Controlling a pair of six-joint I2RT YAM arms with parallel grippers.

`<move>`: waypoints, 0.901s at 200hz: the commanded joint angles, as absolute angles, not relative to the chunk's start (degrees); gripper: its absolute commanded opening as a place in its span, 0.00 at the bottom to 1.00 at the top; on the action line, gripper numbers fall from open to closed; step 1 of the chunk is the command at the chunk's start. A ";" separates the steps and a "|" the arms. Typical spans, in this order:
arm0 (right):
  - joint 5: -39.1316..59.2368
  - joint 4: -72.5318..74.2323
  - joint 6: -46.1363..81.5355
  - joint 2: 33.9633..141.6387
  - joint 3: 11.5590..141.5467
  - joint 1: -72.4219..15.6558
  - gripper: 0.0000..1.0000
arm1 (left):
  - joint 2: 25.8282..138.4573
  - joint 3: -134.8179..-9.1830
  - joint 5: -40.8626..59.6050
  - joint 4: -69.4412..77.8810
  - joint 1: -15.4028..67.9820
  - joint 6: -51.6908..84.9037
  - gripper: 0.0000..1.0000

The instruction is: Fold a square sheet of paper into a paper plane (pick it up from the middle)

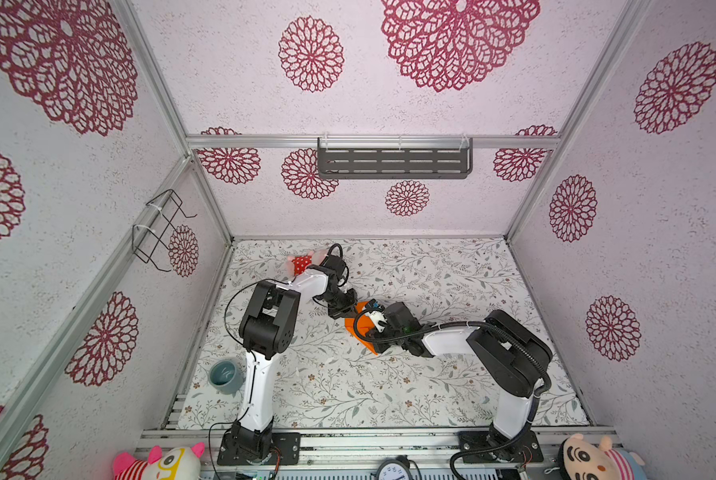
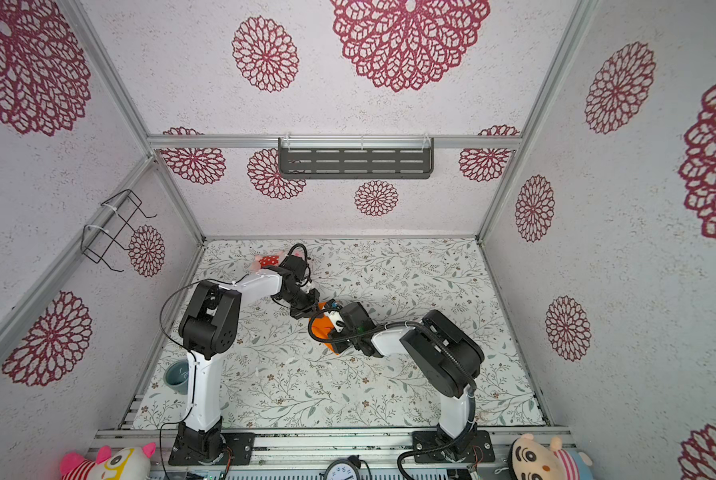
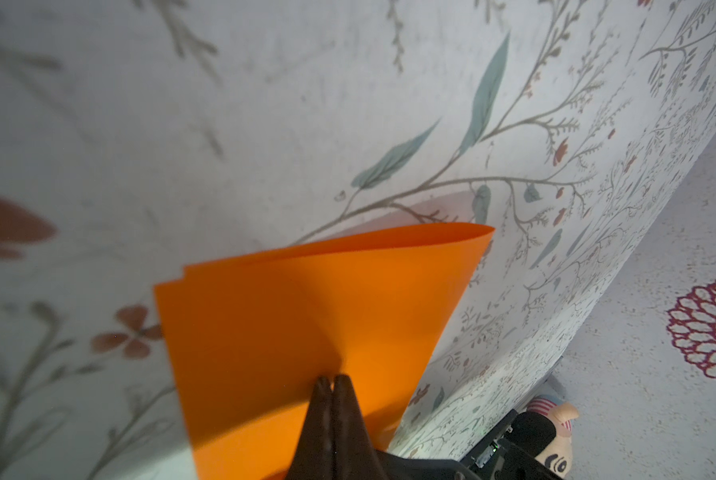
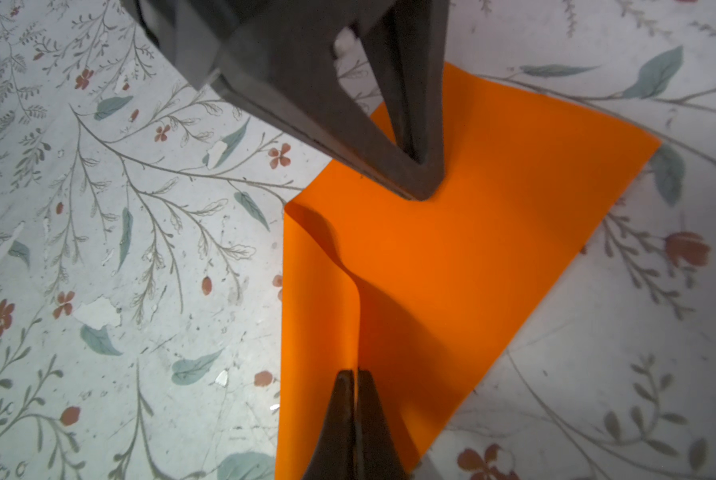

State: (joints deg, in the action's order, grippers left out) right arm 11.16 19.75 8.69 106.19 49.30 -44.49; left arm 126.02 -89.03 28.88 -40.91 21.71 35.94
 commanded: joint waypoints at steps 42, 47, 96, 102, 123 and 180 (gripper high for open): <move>10.85 18.38 8.92 104.68 49.75 -43.77 0.00 | 127.15 -87.18 25.40 -43.15 21.64 34.80 0.00; 10.90 18.37 8.96 104.59 49.76 -43.77 0.00 | 127.14 -87.19 25.40 -43.15 21.63 34.79 0.00; 11.60 18.24 9.71 105.59 49.58 -43.59 0.00 | 125.30 -87.60 27.98 -41.69 21.20 35.48 0.00; 11.68 18.26 9.82 105.71 49.50 -43.59 0.00 | 124.52 -87.31 28.80 -40.81 20.93 36.24 0.01; 11.74 18.28 10.04 105.84 49.31 -43.53 0.00 | 120.71 -84.92 31.95 -35.99 19.72 38.90 0.09; 11.95 18.48 10.23 105.98 49.26 -43.51 0.00 | 109.50 -70.68 35.69 -19.87 17.90 47.90 0.22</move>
State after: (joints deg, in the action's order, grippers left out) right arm 12.12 19.64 9.21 106.17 49.28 -44.01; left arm 114.96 -75.46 33.89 -29.17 18.31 43.05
